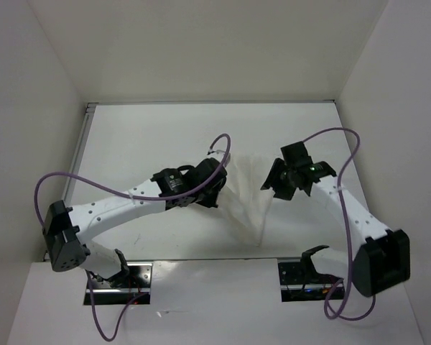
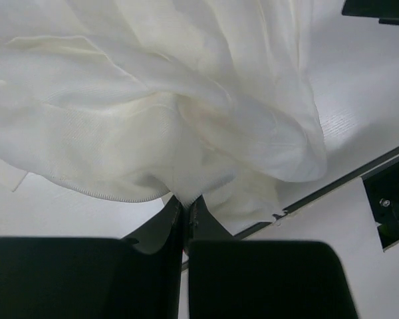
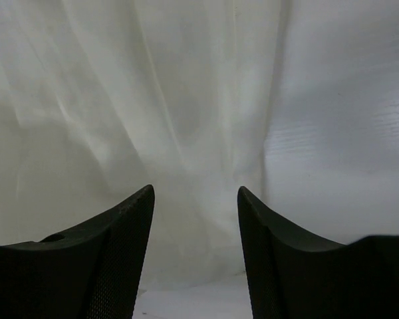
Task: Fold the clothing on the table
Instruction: Move the skirt to the center of the board
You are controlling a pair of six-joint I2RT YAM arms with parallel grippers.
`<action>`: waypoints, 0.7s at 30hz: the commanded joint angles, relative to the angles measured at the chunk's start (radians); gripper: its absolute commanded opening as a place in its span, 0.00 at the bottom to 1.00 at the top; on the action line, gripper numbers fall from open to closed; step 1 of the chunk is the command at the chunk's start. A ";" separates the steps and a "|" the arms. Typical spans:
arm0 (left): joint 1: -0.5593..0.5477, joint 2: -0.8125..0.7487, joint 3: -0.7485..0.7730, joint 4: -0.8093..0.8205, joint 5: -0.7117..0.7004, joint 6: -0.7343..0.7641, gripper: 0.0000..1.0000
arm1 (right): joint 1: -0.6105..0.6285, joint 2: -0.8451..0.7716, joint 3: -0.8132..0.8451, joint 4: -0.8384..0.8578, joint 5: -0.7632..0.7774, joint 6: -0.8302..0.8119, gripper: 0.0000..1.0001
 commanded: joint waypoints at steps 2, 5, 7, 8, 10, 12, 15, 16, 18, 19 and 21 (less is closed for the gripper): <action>0.003 0.081 -0.061 -0.013 0.037 -0.051 0.02 | 0.016 0.203 0.071 0.002 -0.048 -0.113 0.58; 0.003 0.091 -0.072 -0.013 0.037 -0.062 0.02 | 0.083 0.283 0.107 0.002 -0.035 -0.124 0.58; 0.003 0.091 -0.072 -0.013 0.037 -0.072 0.02 | 0.127 0.343 0.117 0.002 -0.035 -0.124 0.58; 0.003 0.091 -0.072 -0.013 0.037 -0.072 0.02 | 0.141 0.361 0.117 0.002 -0.035 -0.124 0.58; 0.003 0.091 -0.072 -0.023 0.027 -0.072 0.02 | 0.169 0.413 0.126 -0.012 -0.006 -0.124 0.58; 0.003 0.091 -0.072 -0.032 0.017 -0.081 0.02 | 0.184 0.448 0.126 -0.038 0.018 -0.113 0.57; 0.003 0.091 -0.090 -0.032 0.017 -0.081 0.02 | 0.207 0.449 0.126 -0.075 0.063 -0.057 0.57; 0.003 0.091 -0.090 -0.032 0.017 -0.091 0.02 | 0.207 0.440 0.126 -0.075 0.063 -0.046 0.57; 0.003 0.091 -0.103 -0.032 0.017 -0.091 0.02 | 0.207 0.414 0.126 -0.102 0.095 -0.023 0.56; 0.012 0.091 -0.115 -0.042 0.005 -0.091 0.01 | 0.207 0.392 0.135 -0.130 0.122 -0.002 0.56; 0.021 0.100 -0.130 -0.043 -0.009 -0.100 0.01 | 0.207 0.381 0.135 -0.170 0.149 0.008 0.56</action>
